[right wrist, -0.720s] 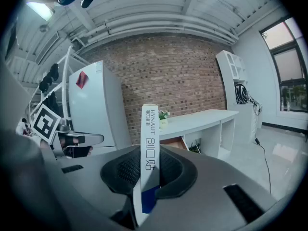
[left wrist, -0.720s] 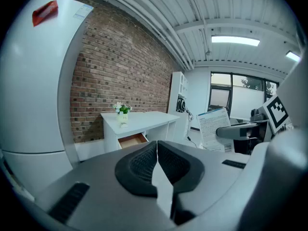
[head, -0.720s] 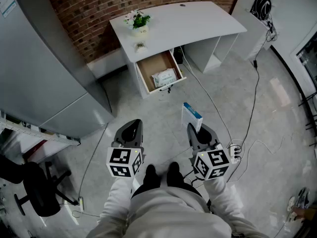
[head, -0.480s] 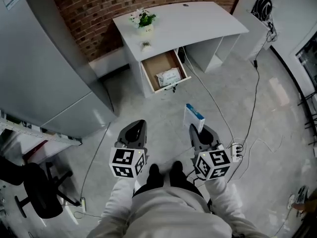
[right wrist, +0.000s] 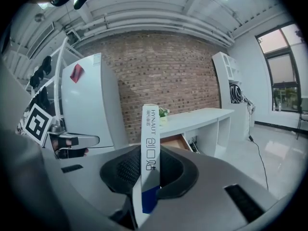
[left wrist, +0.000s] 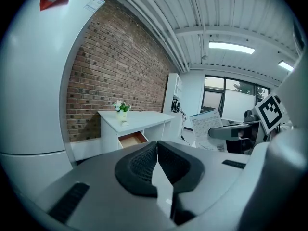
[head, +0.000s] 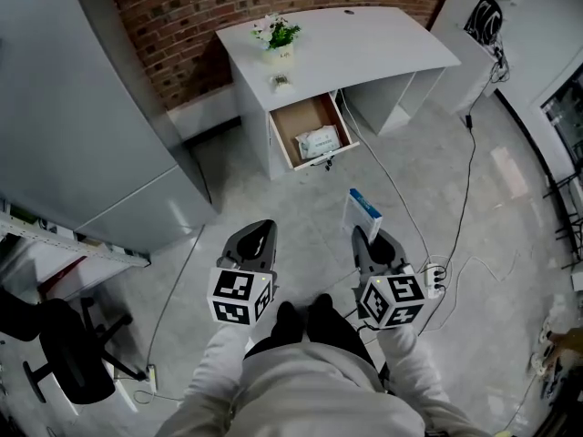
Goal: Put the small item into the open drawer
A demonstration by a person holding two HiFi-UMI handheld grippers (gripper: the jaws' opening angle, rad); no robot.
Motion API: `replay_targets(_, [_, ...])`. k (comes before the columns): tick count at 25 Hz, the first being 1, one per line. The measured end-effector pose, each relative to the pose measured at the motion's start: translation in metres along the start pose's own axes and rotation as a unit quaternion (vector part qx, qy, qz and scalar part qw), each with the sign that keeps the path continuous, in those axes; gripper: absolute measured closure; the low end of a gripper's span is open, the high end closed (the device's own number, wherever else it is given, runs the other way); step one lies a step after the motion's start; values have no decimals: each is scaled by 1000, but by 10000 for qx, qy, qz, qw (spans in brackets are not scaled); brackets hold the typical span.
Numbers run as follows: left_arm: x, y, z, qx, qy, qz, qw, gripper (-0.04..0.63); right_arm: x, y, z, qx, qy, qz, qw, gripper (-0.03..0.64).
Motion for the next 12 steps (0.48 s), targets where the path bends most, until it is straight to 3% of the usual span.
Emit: replay_targets(12, [-5,20,39,36,23,133,9999,574,-2,-11,42,-45,133,200,9997,528])
Point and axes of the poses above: the fingertips, and each gripper's own axes: z forward along the fingers, y to its left, x out of its underside, the point moved 9 cm from there along -z, backward along the fingers, and after that the axes turned 6 degrees about -y, right-handed, at the moved point
